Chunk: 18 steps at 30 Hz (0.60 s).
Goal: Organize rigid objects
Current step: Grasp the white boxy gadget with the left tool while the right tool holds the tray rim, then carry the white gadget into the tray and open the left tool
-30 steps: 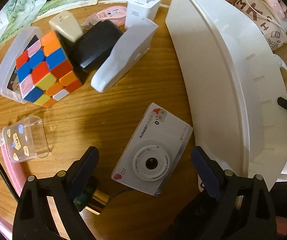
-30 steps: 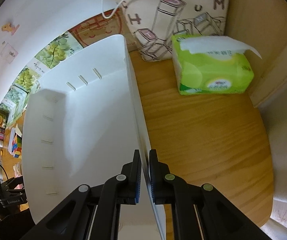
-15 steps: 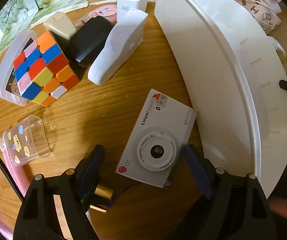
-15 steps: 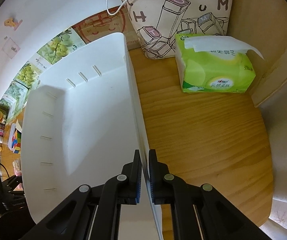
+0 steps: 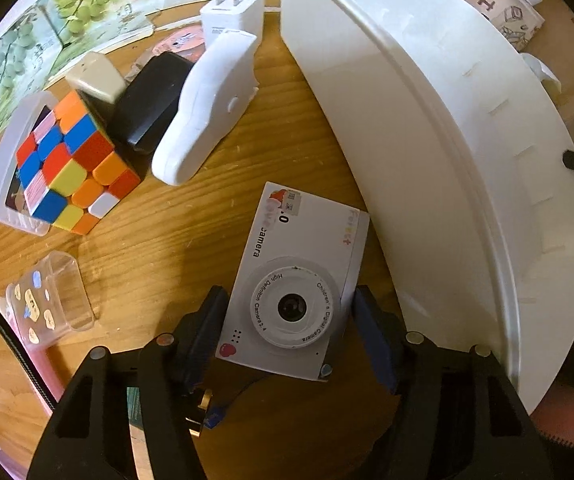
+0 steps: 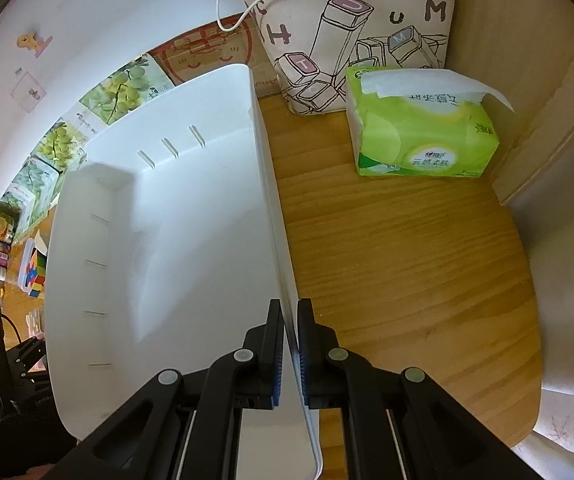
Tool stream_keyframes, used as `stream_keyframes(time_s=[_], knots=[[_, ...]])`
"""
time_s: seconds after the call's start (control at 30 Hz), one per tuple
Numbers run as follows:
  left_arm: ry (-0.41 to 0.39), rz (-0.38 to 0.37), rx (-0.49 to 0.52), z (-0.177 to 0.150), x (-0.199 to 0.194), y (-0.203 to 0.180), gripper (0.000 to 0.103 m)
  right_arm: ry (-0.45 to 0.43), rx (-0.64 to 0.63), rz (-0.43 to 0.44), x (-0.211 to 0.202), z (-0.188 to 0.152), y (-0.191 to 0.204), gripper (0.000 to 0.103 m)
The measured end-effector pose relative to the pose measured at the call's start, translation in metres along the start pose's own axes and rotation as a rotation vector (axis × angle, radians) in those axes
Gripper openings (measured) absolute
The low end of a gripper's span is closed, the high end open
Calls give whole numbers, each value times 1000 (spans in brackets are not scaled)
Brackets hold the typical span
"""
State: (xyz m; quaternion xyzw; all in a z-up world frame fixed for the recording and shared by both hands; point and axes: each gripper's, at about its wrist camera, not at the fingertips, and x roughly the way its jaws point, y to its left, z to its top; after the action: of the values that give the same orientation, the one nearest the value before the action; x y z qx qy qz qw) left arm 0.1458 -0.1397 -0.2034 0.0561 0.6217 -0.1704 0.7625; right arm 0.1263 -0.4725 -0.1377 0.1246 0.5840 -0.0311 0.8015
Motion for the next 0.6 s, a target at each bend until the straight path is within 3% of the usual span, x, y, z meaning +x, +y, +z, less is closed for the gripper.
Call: stream_keyframes(time_s=[0.3,0.6], knots=[[-31,20,-73,-34,-21,24,65,-5,-28,-23,-11,-7,1,7],[-161,31,-144,-46,-60,40,62,-15,-58,-64,-19,-14,6,7]])
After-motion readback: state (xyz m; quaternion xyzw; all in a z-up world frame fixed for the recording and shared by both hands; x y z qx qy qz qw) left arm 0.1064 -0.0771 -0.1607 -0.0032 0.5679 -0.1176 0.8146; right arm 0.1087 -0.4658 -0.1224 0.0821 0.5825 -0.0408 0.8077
